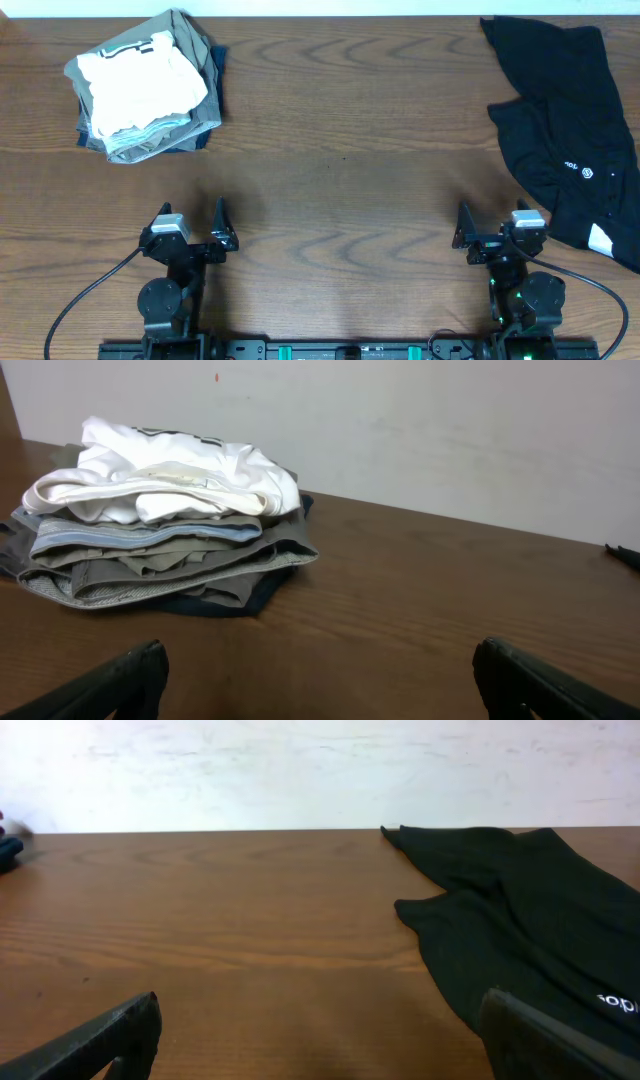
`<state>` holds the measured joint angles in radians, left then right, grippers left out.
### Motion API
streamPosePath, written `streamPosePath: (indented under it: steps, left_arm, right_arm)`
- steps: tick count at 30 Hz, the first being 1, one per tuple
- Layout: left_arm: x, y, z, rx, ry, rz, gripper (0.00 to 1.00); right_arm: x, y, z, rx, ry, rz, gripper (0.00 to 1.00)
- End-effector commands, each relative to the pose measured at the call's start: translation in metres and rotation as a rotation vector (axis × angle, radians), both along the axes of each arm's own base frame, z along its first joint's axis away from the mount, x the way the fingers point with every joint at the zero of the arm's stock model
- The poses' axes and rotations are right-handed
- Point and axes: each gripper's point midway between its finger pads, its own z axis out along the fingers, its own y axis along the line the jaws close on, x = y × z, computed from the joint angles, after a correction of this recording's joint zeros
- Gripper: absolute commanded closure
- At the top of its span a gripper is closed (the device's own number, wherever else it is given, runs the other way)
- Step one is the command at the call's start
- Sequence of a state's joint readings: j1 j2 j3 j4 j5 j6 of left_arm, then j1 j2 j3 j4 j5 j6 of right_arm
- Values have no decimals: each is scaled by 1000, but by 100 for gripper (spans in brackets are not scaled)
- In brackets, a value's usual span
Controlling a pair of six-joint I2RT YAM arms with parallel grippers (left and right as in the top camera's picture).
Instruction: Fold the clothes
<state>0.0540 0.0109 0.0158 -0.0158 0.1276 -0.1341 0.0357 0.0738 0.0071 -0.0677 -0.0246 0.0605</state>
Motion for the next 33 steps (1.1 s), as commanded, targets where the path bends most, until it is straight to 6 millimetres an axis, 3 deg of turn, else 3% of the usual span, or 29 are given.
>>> streamPosePath:
  steps: [1,33]
  left_arm:
    - [-1,-5,-14,-6,47,-24,2]
    - [-1,-5,-14,-6,47,-24,2]
  right_arm:
    - [0,-4,-2,11,9,-22,1]
    - [1,-10,3,8,-15,-55,1]
